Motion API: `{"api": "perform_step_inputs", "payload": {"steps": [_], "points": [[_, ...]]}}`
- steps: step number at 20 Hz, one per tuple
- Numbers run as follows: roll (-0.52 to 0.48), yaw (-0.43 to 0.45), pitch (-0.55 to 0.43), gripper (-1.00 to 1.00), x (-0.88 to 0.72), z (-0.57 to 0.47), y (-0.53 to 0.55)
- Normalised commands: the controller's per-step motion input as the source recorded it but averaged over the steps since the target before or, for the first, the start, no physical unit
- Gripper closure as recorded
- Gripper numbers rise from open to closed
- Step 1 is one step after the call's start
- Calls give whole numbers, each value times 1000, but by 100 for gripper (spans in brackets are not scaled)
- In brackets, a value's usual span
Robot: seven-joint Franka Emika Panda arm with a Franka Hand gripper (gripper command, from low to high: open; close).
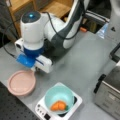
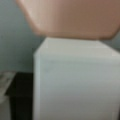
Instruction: Pick up the pan. Place the pan on the table. Pick up the bowl. Place the bowl on the stove.
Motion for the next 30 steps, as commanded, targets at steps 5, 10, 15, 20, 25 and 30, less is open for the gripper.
{"api": "perform_step_inputs", "payload": {"steps": [5, 10, 15, 20, 25, 30], "points": [[2, -57, -27, 100, 127, -10, -77], [-6, -59, -37, 100, 123, -23, -41], [-22, -69, -42, 100, 101, -53, -3], [-20, -76, -62, 100, 75, -62, 48], [-31, -76, -70, 100, 33, -31, 60], [-37, -79, -76, -100, -11, -40, 73]]}}
